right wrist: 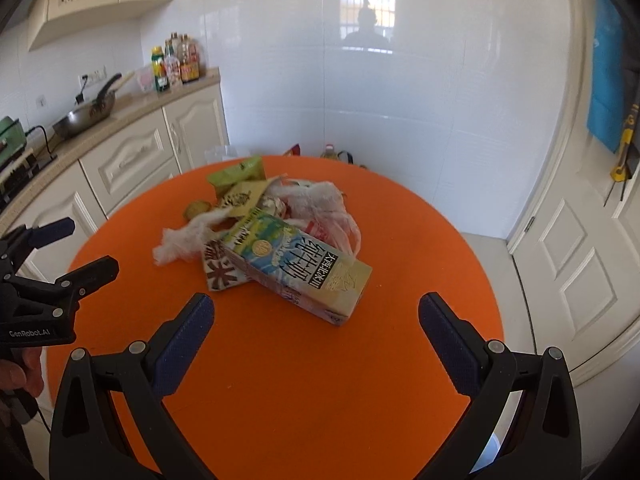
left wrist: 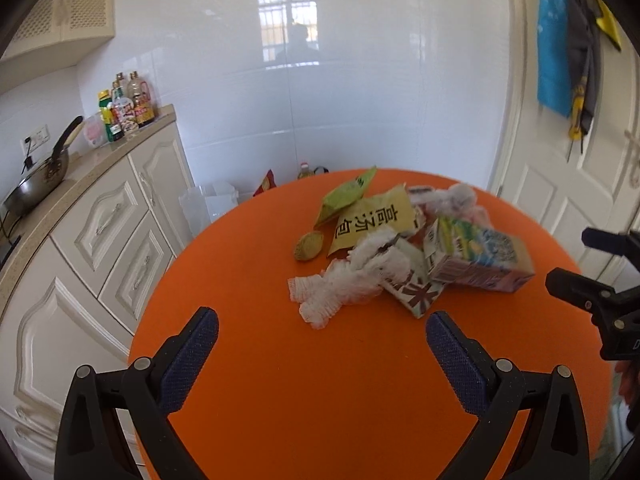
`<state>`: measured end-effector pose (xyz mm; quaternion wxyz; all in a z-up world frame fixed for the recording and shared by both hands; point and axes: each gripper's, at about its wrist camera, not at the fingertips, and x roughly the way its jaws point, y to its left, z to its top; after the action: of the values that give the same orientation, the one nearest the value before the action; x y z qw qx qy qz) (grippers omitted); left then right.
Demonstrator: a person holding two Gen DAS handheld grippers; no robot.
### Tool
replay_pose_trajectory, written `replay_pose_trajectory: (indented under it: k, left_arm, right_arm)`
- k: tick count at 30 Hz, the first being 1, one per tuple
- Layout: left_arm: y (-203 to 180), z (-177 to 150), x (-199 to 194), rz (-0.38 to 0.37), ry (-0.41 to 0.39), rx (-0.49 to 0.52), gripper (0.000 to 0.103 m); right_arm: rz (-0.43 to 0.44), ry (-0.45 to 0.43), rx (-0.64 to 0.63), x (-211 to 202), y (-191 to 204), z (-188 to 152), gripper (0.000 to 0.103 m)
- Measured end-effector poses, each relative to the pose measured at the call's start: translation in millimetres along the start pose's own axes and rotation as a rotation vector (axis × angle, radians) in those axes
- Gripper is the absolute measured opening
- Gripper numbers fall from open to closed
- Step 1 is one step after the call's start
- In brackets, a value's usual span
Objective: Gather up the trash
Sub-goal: 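Grasp the milk carton with the right gripper while the left gripper grasps clear plastic wrap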
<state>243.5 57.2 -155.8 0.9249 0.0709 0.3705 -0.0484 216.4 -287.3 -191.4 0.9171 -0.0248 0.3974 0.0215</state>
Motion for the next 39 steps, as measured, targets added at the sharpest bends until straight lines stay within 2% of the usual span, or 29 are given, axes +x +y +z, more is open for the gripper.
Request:
replay_pose_trajectory:
  k: [8, 12, 14, 16, 17, 19, 20, 26, 33, 39]
  left_arm:
    - [-24, 70, 97, 0.007, 0.124, 0.172, 0.102]
    - [-28, 96, 142, -0.025, 0.169, 0.228, 0.100]
    - [-31, 106, 158, -0.085, 0.181, 0.234, 0.095]
    - [-31, 114, 174, -0.152, 0.215, 0.217, 0.066]
    - [-31, 119, 178, -0.185, 0.210, 0.191, 0.060]
    - [-35, 126, 183, -0.205, 0.209, 0.184, 0.030]
    - [-36, 128, 186, -0.206, 0.208, 0.184, 0.028]
    - [-50, 138, 192, -0.232, 0.174, 0.153, 0.023]
    - [-71, 134, 168, -0.235, 0.109, 0.064, 0.023]
    - [-91, 126, 163, -0.254, 0.106, 0.051, 0.024]
  right_arm:
    - [0.033, 0.117, -0.134, 75, 0, 19, 0.103]
    - [0.117, 0.170, -0.197, 100, 5, 27, 0.102]
    - [0.155, 0.167, -0.196, 103, 5, 30, 0.089]
    - [0.189, 0.173, -0.174, 102, 3, 32, 0.081]
    - [0.194, 0.173, -0.178, 99, 4, 31, 0.075]
    - [0.205, 0.173, -0.191, 93, 8, 29, 0.065]
    - [0.212, 0.173, -0.191, 90, 10, 26, 0.059]
    - [0.238, 0.156, -0.124, 65, 12, 6, 0.053]
    - [0.302, 0.105, -0.013, 30, 7, -12, 0.052]
    - [0.253, 0.137, -0.053, 16, 18, -28, 0.055]
